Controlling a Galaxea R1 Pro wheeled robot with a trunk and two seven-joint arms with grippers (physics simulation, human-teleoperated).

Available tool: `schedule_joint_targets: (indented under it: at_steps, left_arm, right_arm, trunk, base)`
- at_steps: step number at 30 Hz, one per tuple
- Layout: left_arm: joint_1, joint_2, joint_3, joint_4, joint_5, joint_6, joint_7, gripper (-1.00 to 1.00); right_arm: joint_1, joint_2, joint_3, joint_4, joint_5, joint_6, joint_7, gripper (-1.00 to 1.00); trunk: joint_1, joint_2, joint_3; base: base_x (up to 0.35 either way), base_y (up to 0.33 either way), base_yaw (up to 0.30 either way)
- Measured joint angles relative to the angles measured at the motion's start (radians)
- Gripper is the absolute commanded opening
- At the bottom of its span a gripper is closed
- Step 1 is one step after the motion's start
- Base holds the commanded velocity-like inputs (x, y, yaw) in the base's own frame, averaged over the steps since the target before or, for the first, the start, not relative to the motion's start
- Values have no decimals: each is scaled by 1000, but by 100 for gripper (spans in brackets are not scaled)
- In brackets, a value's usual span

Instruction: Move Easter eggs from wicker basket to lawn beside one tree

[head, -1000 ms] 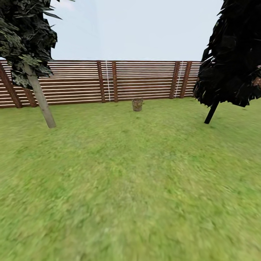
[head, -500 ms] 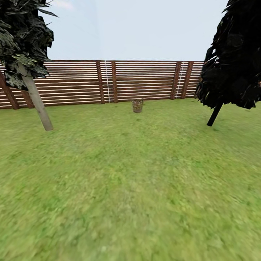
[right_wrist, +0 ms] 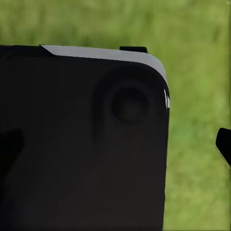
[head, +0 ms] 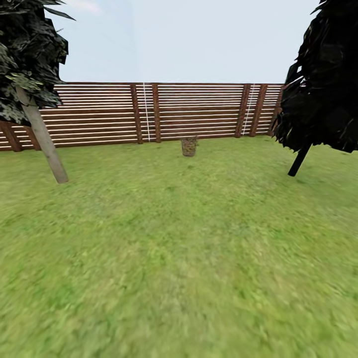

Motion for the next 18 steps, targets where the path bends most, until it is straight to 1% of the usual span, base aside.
schedule_joint_targets:
  at_steps: [18]
  left_arm:
    - [0, -2, -1, 0, 0, 0, 0, 100]
  right_arm:
    - [0, 2, 0, -1, 0, 0, 0, 100]
  trunk:
    - [0, 0, 0]
  base:
    - [341, 0, 0]
